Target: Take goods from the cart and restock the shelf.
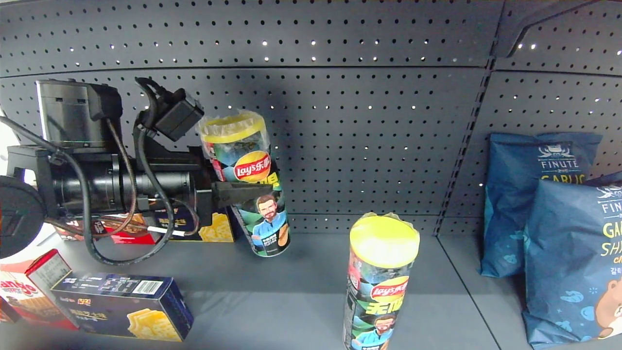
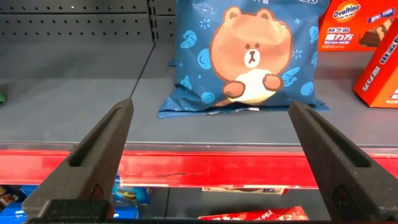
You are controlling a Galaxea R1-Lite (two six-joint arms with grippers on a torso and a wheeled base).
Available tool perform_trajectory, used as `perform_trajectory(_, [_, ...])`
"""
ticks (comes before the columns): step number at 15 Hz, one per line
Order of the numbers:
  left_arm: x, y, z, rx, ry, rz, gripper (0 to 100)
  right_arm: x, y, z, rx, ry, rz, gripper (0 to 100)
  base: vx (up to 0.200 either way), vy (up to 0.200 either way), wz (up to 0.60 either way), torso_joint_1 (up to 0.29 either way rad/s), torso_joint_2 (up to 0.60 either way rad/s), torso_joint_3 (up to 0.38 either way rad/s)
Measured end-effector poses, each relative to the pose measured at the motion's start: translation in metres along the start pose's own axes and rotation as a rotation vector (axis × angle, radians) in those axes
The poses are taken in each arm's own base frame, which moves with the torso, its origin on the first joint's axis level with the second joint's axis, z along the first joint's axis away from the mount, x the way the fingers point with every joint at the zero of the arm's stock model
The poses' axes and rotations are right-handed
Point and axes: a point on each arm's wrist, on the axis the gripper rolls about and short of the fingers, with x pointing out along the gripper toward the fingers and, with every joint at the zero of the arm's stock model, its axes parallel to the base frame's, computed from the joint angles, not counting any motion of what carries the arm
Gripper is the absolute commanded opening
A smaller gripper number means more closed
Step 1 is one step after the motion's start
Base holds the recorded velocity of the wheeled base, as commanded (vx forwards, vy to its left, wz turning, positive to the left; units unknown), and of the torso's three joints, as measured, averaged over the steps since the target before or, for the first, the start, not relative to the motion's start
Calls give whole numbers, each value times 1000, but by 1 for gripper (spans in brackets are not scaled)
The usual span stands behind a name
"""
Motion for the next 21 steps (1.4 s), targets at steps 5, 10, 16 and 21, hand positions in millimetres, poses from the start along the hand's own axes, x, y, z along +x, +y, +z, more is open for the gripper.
perform_trajectory(5, [5,-8,1,5,6,-10,0,0,0,0,0,0,1,100,0,0,0,0,0,0])
perform_trajectory(10, [12,-16,4,17,6,-39,0,0,0,0,0,0,0,100,0,0,0,0,0,0])
perform_trajectory(16, [28,-14,-3,7,29,-58,0,0,0,0,0,0,1,100,0,0,0,0,0,0])
perform_trajectory(21, [71,1,-4,9,34,-99,0,0,0,0,0,0,0,100,0,0,0,0,0,0])
